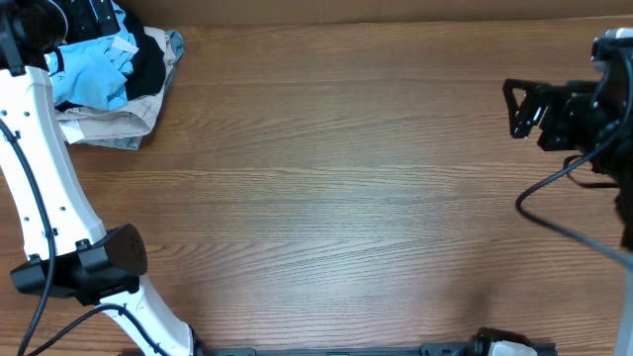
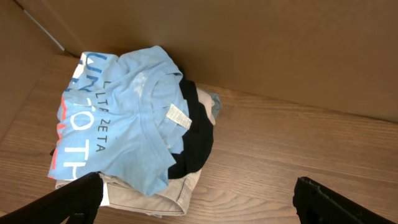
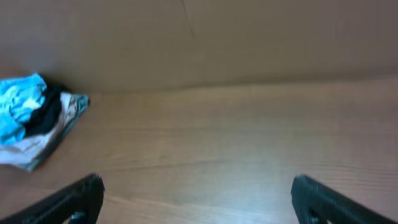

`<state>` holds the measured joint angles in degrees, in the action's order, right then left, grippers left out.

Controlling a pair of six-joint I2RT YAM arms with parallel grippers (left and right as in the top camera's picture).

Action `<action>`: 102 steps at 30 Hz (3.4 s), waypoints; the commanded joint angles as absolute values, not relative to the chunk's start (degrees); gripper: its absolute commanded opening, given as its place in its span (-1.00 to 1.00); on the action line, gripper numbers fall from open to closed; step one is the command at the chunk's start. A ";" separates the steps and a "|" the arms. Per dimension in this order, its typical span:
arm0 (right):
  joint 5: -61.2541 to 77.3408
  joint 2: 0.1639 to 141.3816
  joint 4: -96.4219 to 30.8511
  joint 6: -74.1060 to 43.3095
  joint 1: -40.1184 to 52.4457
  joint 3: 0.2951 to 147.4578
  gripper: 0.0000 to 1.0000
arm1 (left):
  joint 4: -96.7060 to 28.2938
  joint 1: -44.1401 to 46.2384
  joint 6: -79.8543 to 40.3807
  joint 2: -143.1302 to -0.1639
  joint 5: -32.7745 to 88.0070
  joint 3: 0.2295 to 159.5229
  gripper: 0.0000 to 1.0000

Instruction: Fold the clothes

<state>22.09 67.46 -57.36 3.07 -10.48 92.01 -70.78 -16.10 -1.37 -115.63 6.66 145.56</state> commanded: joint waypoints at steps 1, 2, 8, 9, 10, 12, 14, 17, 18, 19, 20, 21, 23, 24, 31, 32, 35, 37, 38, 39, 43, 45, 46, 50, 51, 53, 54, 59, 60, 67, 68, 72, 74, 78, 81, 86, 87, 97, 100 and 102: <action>21.12 61.14 -49.80 3.49 -8.95 83.46 1.00 | -70.91 -15.99 -1.91 -116.20 7.07 145.53 1.00; 20.99 59.31 -45.91 3.53 -8.32 79.99 1.00 | -70.91 -15.99 -1.91 -116.20 7.07 145.53 1.00; 20.23 47.79 -26.24 9.21 -2.22 58.35 1.00 | -70.91 -15.99 -1.91 -116.20 7.07 145.53 1.00; 20.21 46.17 -24.34 10.44 -1.34 55.42 1.00 | -70.91 -15.99 -1.91 -116.20 7.07 145.53 1.00; 20.18 44.38 -22.61 11.70 -0.45 52.29 1.00 | -70.91 -15.99 -1.91 -116.20 7.09 145.53 1.00; 20.16 41.43 -20.14 13.82 0.67 47.24 1.00 | -70.91 -15.99 -1.91 -116.20 7.07 145.53 1.00; 19.99 38.63 -17.56 15.18 1.30 42.57 1.00 | -70.91 -15.99 -1.91 -116.20 7.07 145.53 1.00; 19.44 34.57 -13.15 15.49 1.54 35.40 1.00 | -70.91 -15.99 -1.91 -116.20 7.07 145.53 1.00; 19.07 33.19 -11.22 15.49 1.56 32.77 1.00 | -70.91 -15.99 -1.91 -116.20 7.07 145.53 1.00; 19.00 32.10 -9.50 15.51 1.56 30.61 1.00 | -70.91 -15.99 -1.91 -116.20 7.07 145.53 1.00; 18.90 31.00 -7.73 15.51 1.56 28.40 1.00 | -70.91 -15.99 -1.91 -116.20 7.09 145.53 1.00; 18.92 29.89 -5.91 15.49 1.56 26.24 1.00 | -70.91 -15.99 -1.91 -116.20 7.07 145.53 1.00; 19.07 26.98 -2.00 15.44 1.56 21.21 1.00 | -70.91 -15.99 -1.91 -116.20 7.07 145.53 1.00; 19.20 25.82 -0.73 15.44 1.56 19.42 1.00 | -70.94 -15.99 -1.91 -116.20 7.07 145.53 1.00; 19.55 16.08 4.25 15.44 1.54 8.86 1.00 | -70.91 -15.99 -1.91 -116.20 7.07 145.53 1.00; 19.53 15.05 4.19 15.46 1.54 8.08 1.00 | -70.91 -15.99 -1.91 -116.20 7.07 145.53 1.00; 19.53 12.64 4.23 15.46 1.54 6.17 1.00 | -70.91 -15.99 -1.91 -116.20 7.07 145.53 1.00; 19.53 11.14 4.29 15.46 1.54 5.13 1.00 | -70.91 -15.99 -1.91 -116.20 7.07 145.53 1.00; 19.51 10.24 4.27 15.46 1.54 4.54 1.00 | -70.91 -15.99 -1.91 -116.20 7.07 145.53 1.00; 19.35 9.45 4.27 15.46 1.54 4.08 1.00 | -70.91 -15.99 -1.91 -116.20 7.07 145.53 1.00; 17.85 6.42 4.27 15.46 1.54 2.52 1.00 | -70.91 -15.99 -1.91 -116.20 7.07 145.53 1.00; 17.54 5.21 4.25 15.46 1.54 1.80 1.00 | -70.94 -15.99 -1.91 -116.20 7.07 145.53 1.00; 17.23 4.71 4.32 15.44 1.54 1.41 1.00 | -70.91 -15.99 -1.91 -116.20 7.07 145.53 1.00; 15.81 2.33 3.27 15.03 1.52 0.45 1.00 | -70.91 -15.99 -1.91 -116.20 7.07 145.53 1.00; 15.42 1.98 3.01 14.98 1.48 0.45 1.00 | -70.91 -15.99 -1.91 -116.20 7.07 145.53 1.00; 14.92 1.50 2.37 15.00 1.43 0.45 1.00 | -70.91 -15.99 -1.91 -116.20 7.07 145.53 1.00; 14.57 1.21 1.87 15.00 1.43 0.45 1.00 | -70.94 -15.99 -1.91 -116.20 7.07 145.53 1.00; 14.63 0.12 -1.43 15.00 1.43 0.45 1.00 | -70.94 -15.99 -1.91 -116.20 7.07 145.53 1.00; 14.63 0.12 -1.74 15.00 1.43 0.45 1.00 | -70.94 -15.99 -1.91 -116.20 7.07 145.53 1.00; 14.57 0.12 -3.51 15.00 1.43 0.45 1.00 | -70.94 -15.99 -1.91 -116.20 7.07 145.53 1.00; 14.59 0.12 -3.49 15.00 1.43 0.45 1.00 | -70.91 -15.99 -1.91 -116.20 7.07 145.53 1.00; 14.59 0.14 -3.38 15.00 1.43 0.45 1.00 | -70.94 -15.99 -1.91 -116.20 7.07 145.53 1.00; 14.59 0.14 -3.38 15.00 1.43 0.45 1.00 | -70.91 -15.99 -1.91 -116.20 7.07 145.53 1.00; 14.59 0.14 -3.38 15.00 1.43 0.45 1.00 | -70.91 -15.99 -1.91 -116.20 7.07 145.53 1.00; 14.59 0.14 -3.38 15.00 1.43 0.45 1.00 | -70.94 -15.99 -1.91 -116.20 7.07 145.53 0.99; 14.59 0.14 -3.38 15.03 1.43 0.45 1.00 | -70.91 -15.99 -1.91 -116.20 7.07 145.53 1.00; 14.59 0.14 -3.38 15.00 1.43 0.45 1.00 | -70.94 -15.99 -1.91 -116.20 7.07 145.53 1.00; 14.59 0.14 -3.38 15.03 1.43 0.45 1.00 | -70.94 -15.99 -1.91 -116.20 7.07 145.53 1.00; 14.59 0.14 -3.38 15.00 1.43 0.45 1.00 | -70.94 -15.99 -1.89 -116.20 6.98 145.53 1.00; 14.59 0.14 -3.38 15.00 1.43 0.45 1.00 | -70.94 -15.97 -1.89 -115.79 7.03 145.49 1.00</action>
<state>15.00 0.84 -3.64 15.22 1.21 1.06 -70.96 -16.10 -1.37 -115.63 6.70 145.56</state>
